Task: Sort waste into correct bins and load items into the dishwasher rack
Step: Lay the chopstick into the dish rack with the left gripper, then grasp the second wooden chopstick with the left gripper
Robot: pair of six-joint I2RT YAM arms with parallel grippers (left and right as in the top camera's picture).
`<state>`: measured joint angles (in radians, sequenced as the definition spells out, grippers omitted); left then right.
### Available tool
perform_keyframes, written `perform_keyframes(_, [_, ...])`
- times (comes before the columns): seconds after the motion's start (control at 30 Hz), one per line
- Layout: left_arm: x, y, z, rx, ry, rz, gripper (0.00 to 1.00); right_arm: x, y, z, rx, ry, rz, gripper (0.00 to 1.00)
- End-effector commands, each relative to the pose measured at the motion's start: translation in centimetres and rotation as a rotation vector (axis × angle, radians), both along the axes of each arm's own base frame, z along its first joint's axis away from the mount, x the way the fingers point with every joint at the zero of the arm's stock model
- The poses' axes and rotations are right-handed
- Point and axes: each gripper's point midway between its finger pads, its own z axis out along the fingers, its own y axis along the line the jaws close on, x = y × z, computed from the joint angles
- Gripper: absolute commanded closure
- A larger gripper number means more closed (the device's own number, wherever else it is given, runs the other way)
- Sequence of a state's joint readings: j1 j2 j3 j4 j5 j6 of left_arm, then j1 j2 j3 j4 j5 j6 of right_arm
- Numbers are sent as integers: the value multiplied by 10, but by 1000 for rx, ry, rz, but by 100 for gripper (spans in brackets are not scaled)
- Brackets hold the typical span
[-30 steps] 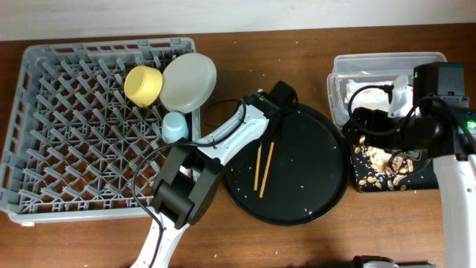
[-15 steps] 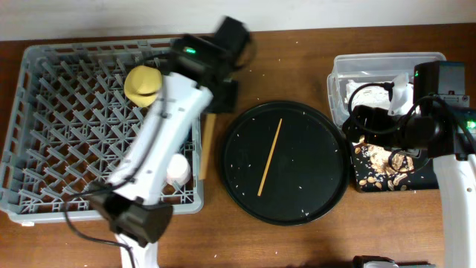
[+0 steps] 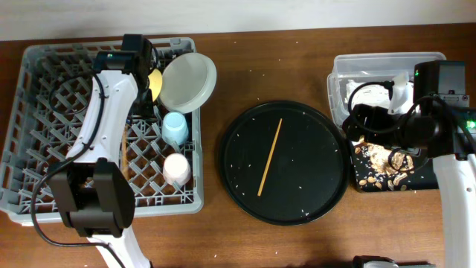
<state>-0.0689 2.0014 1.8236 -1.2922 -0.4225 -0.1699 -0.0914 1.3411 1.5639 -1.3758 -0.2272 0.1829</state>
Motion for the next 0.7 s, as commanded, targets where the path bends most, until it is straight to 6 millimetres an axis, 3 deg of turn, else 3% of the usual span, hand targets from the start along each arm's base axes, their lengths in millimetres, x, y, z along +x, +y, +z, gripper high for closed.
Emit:
perform_keyframes(0.0, [4, -5, 9, -7, -11, -59, 13, -1, 1, -1, -7, -2, 15, 1])
perform_keyframes(0.07, [9, -29, 19, -48, -34, -112, 17, 0, 1, -1, -7, -2, 15, 2])
perform_keyframes(0.13, [13, -67, 40, -77, -83, -199, 20, 0, 1, -1, -7, -2, 15, 1])
perform_keyframes(0.2, [10, -128, 53, -192, -120, -320, 27, 0, 1, -1, -7, -3, 15, 2])
perform_keyframes(0.23, [1, -169, 51, -276, -114, -374, 31, 0, 1, -1, -7, -3, 15, 1])
perform_keyframes(0.3, [-24, -232, 40, -374, -66, -431, 32, 0, 1, -1, -7, -2, 15, 1])
perform_keyframes(0.37, [-47, -276, 30, -384, -27, -503, 32, 0, 1, -1, -8, -3, 18, 1])
perform_keyframes(0.43, [-65, -320, 5, -393, -2, -542, 36, -1, 1, -1, -8, -2, 18, 1])
perform_keyframes(0.5, [-68, -344, -31, -394, 15, -554, 39, -1, 1, -1, -8, -2, 18, 2])
perform_keyframes(0.67, [-76, -374, -129, -443, 178, -551, 50, -3, 2, -2, -7, 7, 18, 2])
